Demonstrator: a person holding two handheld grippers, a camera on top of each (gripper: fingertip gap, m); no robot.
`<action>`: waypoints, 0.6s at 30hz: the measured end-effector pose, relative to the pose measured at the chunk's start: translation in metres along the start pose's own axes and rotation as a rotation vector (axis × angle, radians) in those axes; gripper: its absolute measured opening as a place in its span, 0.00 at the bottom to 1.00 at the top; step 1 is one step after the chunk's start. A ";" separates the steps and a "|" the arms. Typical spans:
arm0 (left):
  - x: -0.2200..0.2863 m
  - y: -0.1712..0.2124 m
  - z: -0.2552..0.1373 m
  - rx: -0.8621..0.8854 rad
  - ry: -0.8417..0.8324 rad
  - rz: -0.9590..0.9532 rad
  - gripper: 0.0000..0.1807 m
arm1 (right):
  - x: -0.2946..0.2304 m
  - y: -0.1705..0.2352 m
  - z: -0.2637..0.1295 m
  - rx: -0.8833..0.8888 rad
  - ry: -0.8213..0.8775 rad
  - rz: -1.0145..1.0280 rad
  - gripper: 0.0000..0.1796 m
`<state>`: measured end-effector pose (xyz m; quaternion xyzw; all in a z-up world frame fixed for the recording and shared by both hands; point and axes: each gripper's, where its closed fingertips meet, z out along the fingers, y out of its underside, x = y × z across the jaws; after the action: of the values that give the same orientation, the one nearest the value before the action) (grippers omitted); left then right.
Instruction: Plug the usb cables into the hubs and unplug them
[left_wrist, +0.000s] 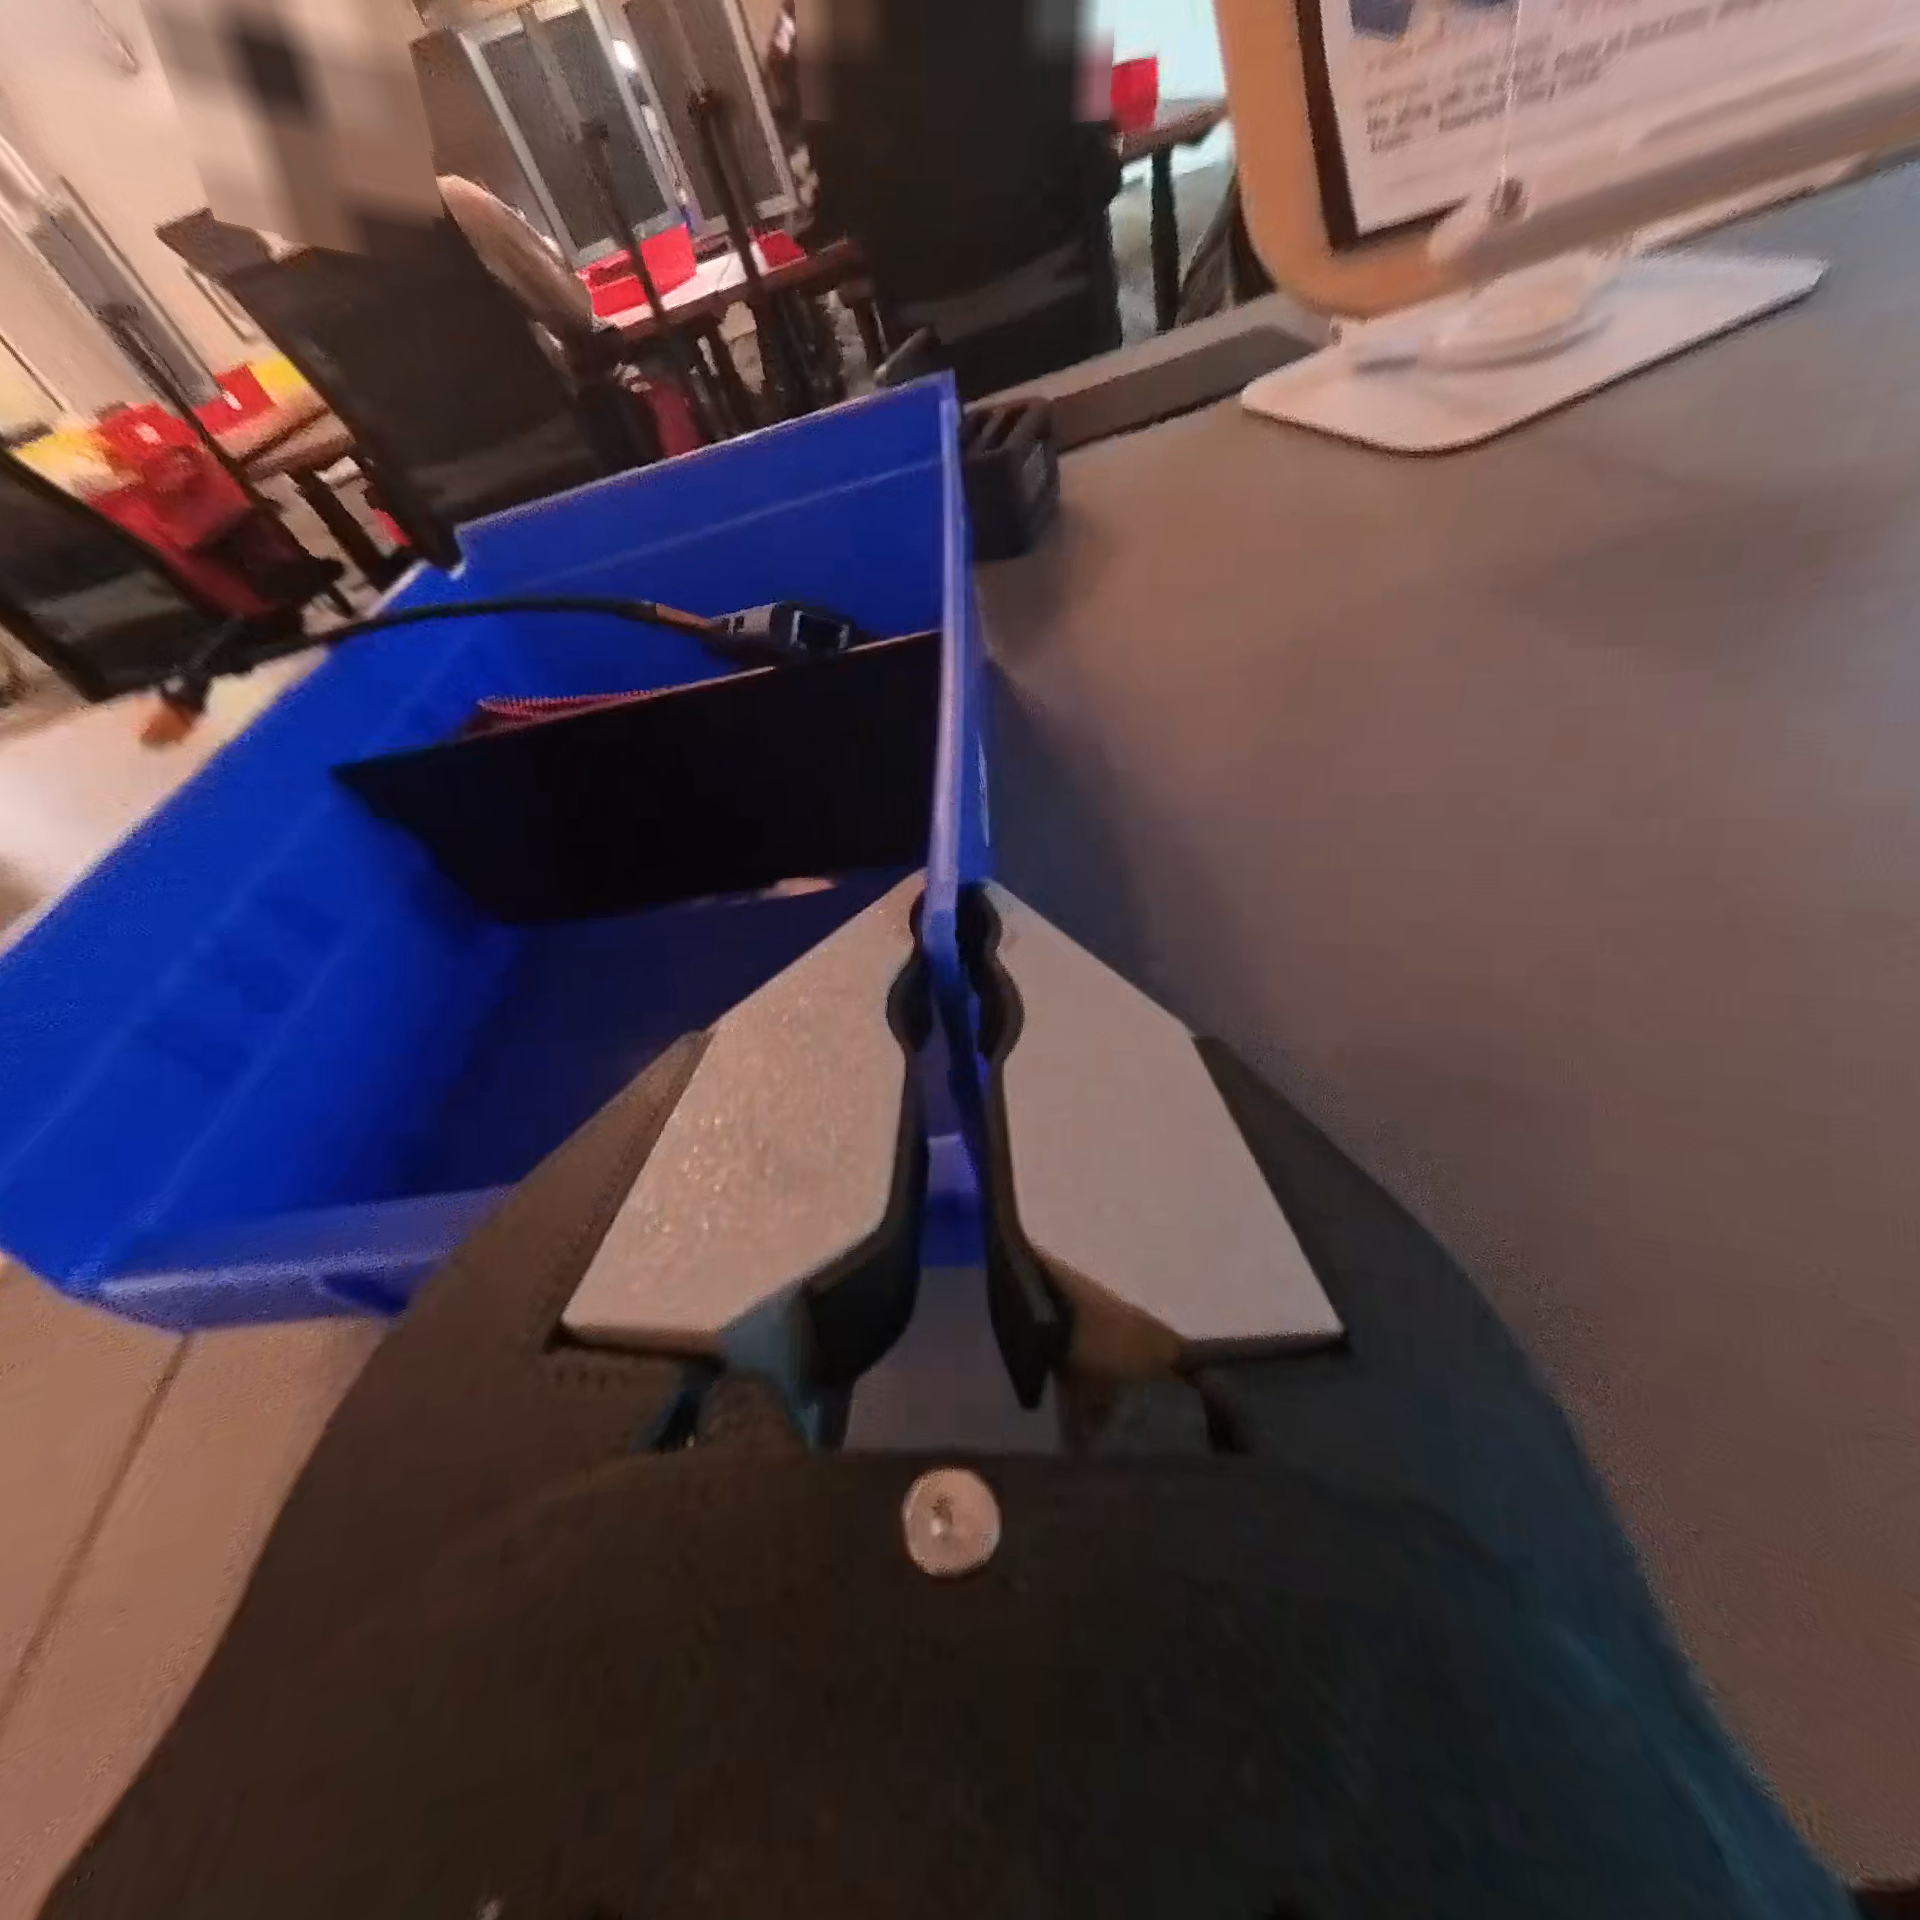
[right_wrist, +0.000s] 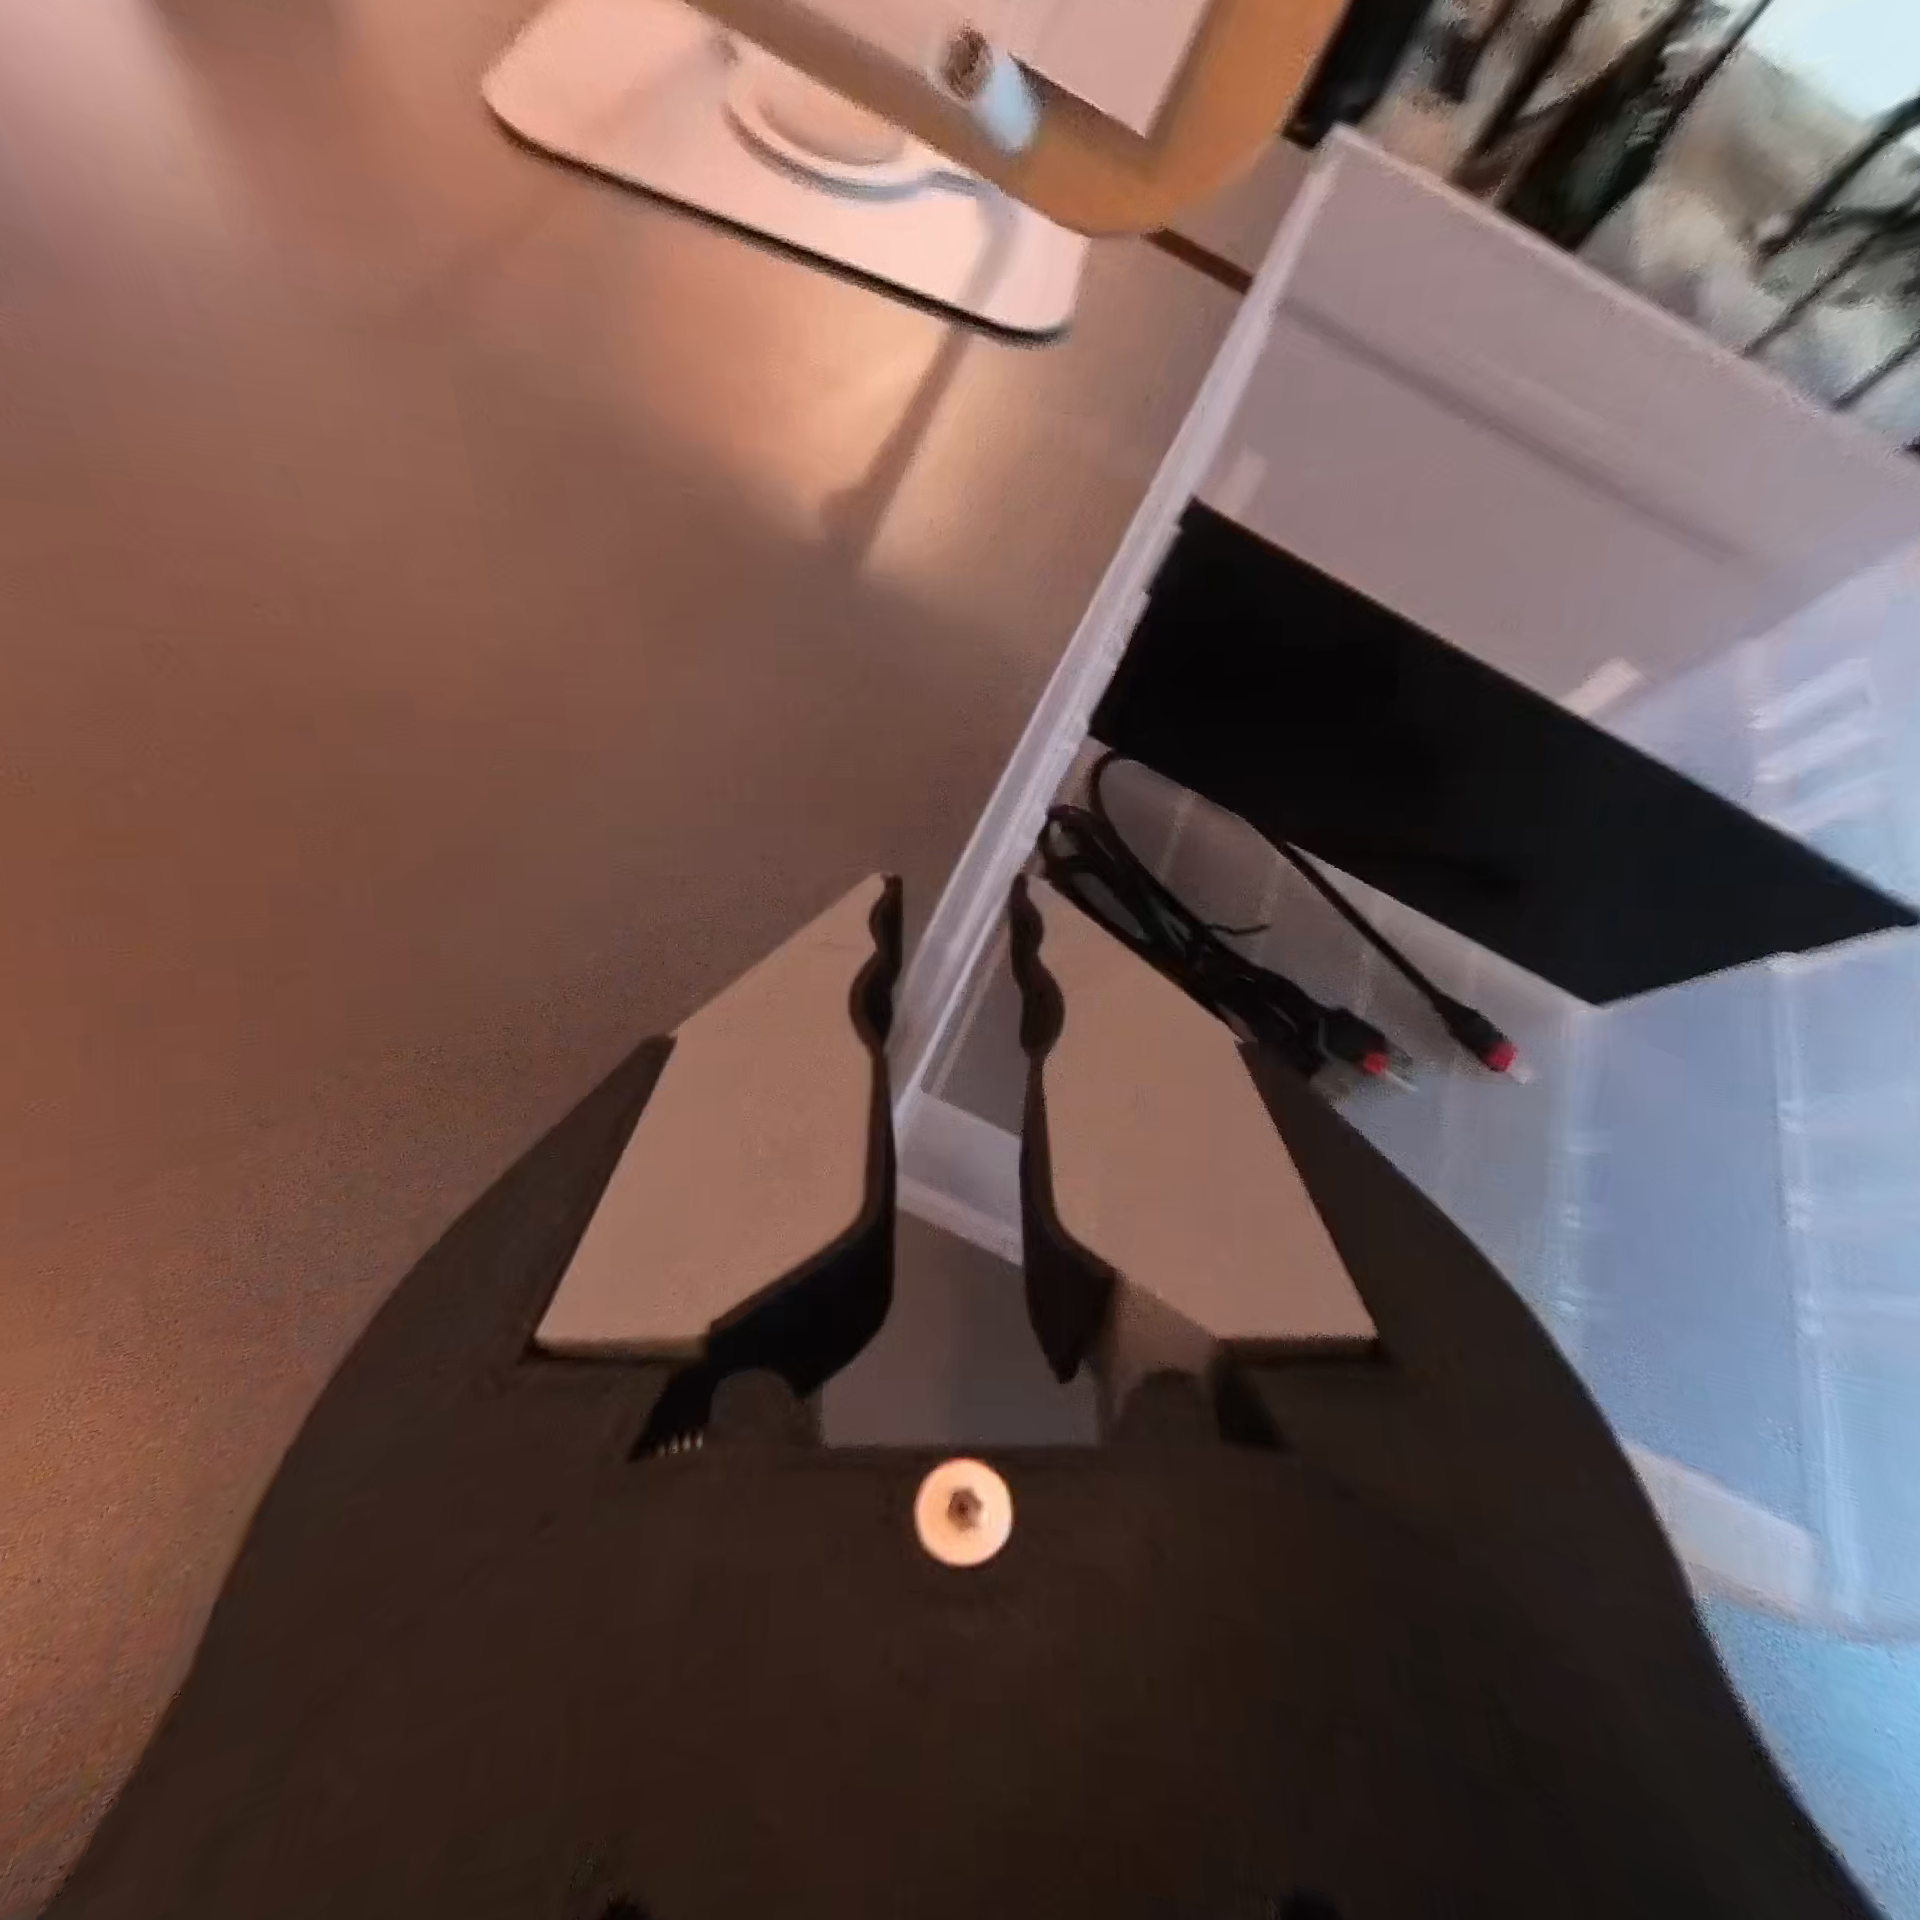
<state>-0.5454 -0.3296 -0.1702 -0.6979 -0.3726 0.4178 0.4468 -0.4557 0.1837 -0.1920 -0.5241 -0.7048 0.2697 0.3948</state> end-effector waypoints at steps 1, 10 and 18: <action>-0.006 0.003 -0.005 0.002 0.002 -0.029 0.01 | 0.004 0.006 -0.004 -0.018 0.033 -0.039 0.08; 0.011 0.007 -0.036 -0.010 0.016 0.000 0.02 | 0.028 0.063 -0.074 -0.017 0.068 0.086 0.03; 0.050 0.000 -0.049 0.004 0.144 -0.003 0.03 | 0.007 0.062 -0.091 -0.046 0.070 0.033 0.05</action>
<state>-0.4814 -0.3001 -0.1703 -0.7248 -0.3396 0.3664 0.4744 -0.3476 0.2061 -0.1894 -0.5538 -0.6879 0.2413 0.4024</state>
